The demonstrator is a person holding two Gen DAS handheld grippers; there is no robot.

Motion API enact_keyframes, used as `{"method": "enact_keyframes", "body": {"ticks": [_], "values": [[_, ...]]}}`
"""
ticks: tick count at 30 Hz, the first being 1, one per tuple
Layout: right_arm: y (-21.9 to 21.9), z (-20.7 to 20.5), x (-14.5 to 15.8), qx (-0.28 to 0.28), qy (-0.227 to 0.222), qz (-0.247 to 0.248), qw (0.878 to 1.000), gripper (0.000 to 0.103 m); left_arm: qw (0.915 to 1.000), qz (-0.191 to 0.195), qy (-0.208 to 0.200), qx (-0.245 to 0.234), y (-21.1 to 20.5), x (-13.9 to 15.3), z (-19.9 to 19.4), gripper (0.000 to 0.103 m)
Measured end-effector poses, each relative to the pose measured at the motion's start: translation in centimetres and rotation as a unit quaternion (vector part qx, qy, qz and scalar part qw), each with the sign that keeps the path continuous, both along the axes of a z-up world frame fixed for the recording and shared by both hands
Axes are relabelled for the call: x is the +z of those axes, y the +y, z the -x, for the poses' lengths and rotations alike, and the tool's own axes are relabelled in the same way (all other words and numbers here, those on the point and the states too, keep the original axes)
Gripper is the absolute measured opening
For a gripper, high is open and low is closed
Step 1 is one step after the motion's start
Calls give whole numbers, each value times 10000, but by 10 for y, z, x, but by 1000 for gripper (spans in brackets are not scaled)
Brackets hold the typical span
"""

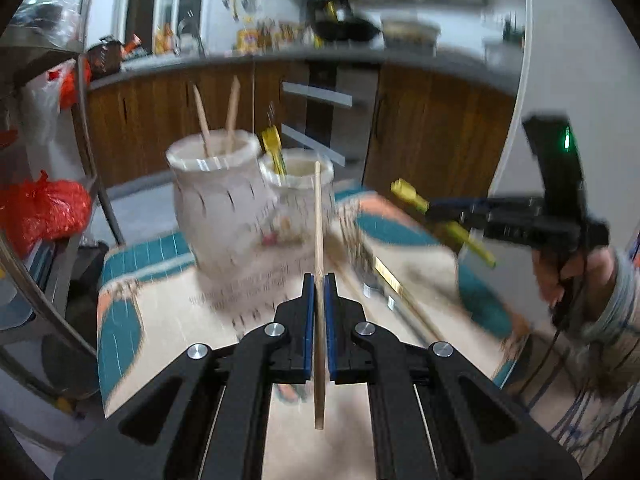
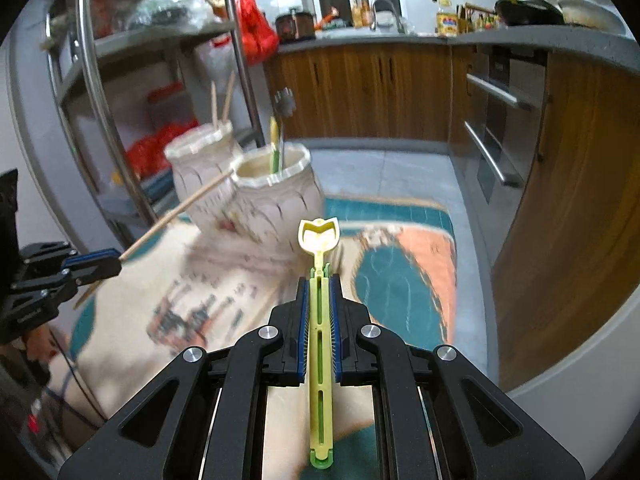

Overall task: Organize utensils
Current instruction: 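Drop the yellow spoon into the short holder while the left tool drops its chopstick in the tall one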

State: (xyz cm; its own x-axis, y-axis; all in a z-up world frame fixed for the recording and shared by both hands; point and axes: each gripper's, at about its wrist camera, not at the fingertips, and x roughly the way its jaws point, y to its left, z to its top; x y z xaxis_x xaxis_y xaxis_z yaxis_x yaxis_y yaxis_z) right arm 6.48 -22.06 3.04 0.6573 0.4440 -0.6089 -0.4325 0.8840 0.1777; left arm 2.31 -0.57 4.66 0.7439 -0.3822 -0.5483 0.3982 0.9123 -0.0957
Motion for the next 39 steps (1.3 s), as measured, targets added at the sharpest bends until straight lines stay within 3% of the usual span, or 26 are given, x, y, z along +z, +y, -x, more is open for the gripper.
{"method": "enact_keyframes", "body": {"ticks": [6, 12, 17, 21, 27, 32, 36, 39], "values": [[15, -13, 29, 1, -376, -406, 9985, 10, 9923, 1030, -534, 427, 34, 32, -27, 5], [29, -42, 52, -26, -556, -987, 9936, 10, 9799, 1634, -943, 644, 55, 50, -62, 5], [41, -70, 60, -51, -589, -1383, 9886, 10, 9712, 2103, -920, 641, 63, 47, -92, 5], [52, -84, 54, -80, -454, -1382, 9893, 10, 9754, 1971, -728, 663, 58, 37, -104, 5], [52, -78, 46, -53, -551, -1257, 9905, 10, 9755, 1695, -1243, 649, 57, 45, -76, 5], [45, -79, 49, -99, -629, -1349, 9888, 10, 9784, 1478, -1337, 539, 60, 69, -55, 5], [40, -86, 57, -132, -747, -1672, 9830, 10, 9852, 1043, -1230, 574, 61, 85, -42, 5], [41, -98, 59, -197, -774, -1863, 9792, 10, 9899, 830, -926, 685, 64, 89, -45, 5]]}}
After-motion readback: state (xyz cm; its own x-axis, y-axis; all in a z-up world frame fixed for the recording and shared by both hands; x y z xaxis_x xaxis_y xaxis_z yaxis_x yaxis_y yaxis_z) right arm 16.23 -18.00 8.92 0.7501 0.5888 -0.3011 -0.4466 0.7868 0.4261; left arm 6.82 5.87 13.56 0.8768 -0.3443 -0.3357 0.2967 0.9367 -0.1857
